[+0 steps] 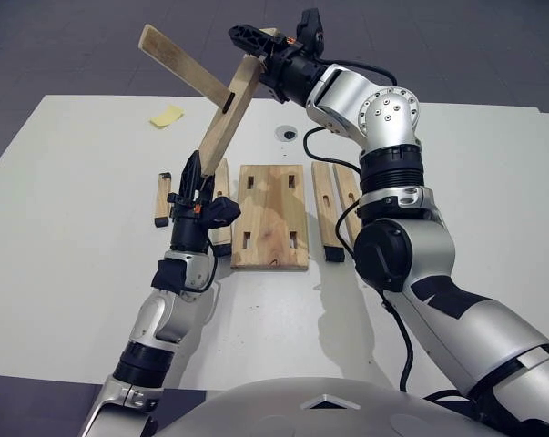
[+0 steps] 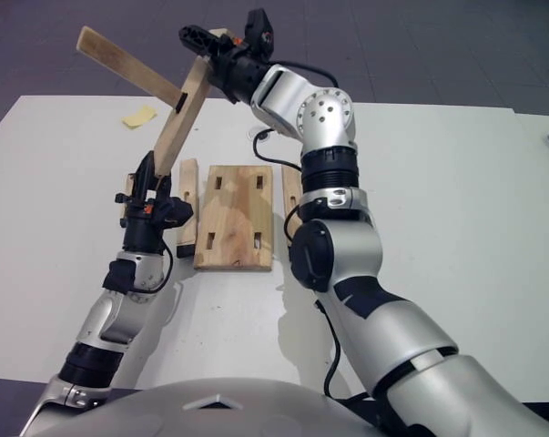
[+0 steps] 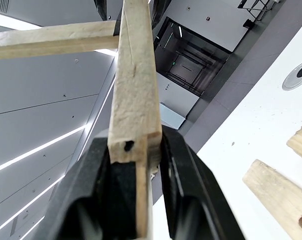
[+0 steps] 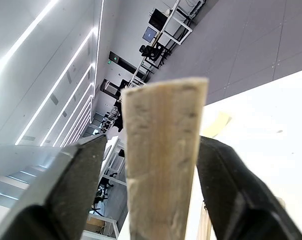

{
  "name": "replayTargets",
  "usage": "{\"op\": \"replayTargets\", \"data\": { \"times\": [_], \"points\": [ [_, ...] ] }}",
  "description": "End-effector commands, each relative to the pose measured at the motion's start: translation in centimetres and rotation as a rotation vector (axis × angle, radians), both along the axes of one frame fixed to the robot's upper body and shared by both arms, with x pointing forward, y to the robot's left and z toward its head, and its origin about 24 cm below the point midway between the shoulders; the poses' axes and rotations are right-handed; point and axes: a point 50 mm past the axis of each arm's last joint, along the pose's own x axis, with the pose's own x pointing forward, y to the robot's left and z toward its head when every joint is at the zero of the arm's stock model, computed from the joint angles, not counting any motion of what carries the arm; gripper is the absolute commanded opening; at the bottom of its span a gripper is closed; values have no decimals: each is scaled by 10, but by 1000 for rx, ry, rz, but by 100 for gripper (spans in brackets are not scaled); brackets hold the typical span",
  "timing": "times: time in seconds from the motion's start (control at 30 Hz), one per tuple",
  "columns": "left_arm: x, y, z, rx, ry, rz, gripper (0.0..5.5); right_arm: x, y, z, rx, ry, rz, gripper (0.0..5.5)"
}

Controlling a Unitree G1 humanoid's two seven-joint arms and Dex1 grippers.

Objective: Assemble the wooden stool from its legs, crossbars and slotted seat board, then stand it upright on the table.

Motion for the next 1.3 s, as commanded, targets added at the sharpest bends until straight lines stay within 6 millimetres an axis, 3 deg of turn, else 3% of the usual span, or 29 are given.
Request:
{"op": "replayTargets", "data": {
  "times": [0.03, 0.33, 0.7, 0.73, 1.0, 1.23, 1.3],
  "points": [
    [1, 0, 5, 17, -27, -1, 102, -1, -6, -1, -13, 11, -14, 240],
    [2, 2, 5, 22, -28, 12, 102, -2, -23, -3, -48, 4, -81, 110],
    [7, 4, 9, 42, -32, -6, 102, -19, -27, 1, -62, -86, -120, 108],
    [7, 4, 9, 40, -29, -12, 138, -20, -28, 2, -60, -98, -125, 108],
    [9, -5, 2, 55, 40, -92, 250, -24, -40, 12, -94, -243, -221, 104],
    [7, -1, -3, -1, 220, -194, 374, -22, -69, 29, -67, -360, -407, 102],
    [9, -2, 11, -51, 287, -258, 407, -21, -83, 34, -114, -401, -479, 102]
  ]
}}
